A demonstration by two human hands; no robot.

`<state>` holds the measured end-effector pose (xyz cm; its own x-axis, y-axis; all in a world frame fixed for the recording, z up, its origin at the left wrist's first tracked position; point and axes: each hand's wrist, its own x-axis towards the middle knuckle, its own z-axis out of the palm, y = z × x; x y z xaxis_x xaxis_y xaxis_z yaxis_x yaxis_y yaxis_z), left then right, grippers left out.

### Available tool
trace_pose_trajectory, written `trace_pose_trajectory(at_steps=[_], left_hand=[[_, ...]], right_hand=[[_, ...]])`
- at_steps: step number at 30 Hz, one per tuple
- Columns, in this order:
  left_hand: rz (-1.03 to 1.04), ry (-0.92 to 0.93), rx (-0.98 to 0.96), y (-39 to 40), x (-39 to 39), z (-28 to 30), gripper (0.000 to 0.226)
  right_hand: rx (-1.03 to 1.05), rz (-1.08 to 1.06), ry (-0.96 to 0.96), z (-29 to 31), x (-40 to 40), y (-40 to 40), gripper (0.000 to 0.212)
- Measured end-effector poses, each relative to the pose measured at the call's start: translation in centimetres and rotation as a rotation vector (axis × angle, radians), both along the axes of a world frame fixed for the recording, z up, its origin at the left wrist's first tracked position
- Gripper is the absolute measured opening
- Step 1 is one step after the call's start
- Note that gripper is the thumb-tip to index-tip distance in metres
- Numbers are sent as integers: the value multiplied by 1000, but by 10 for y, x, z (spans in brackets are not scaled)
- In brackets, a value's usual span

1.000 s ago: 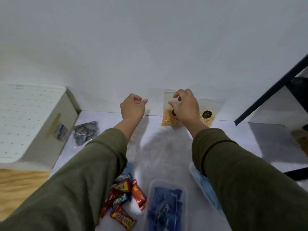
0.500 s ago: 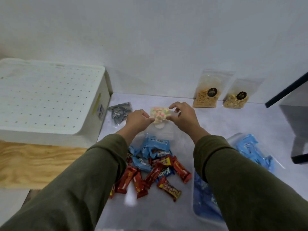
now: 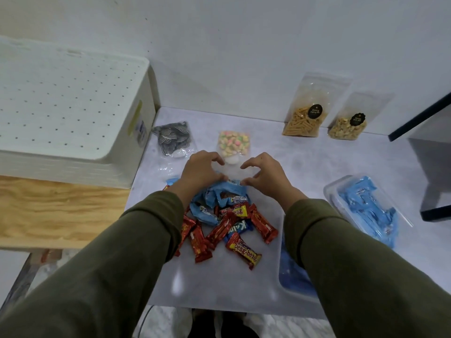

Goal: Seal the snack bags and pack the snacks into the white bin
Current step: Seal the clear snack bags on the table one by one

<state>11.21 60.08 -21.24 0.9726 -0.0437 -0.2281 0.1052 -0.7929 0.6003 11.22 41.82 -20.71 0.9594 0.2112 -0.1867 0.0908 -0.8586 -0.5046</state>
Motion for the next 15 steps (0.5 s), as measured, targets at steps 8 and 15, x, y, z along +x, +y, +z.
trace_pose_trajectory(at_steps=[8, 15], left_hand=[[55, -122, -75, -4, 1, 6, 22], [93, -193, -279, -8, 12, 43, 29]], right_hand=[[59, -48, -81, 2, 3, 2, 27], [198, -132, -202, 41, 16, 3, 27]])
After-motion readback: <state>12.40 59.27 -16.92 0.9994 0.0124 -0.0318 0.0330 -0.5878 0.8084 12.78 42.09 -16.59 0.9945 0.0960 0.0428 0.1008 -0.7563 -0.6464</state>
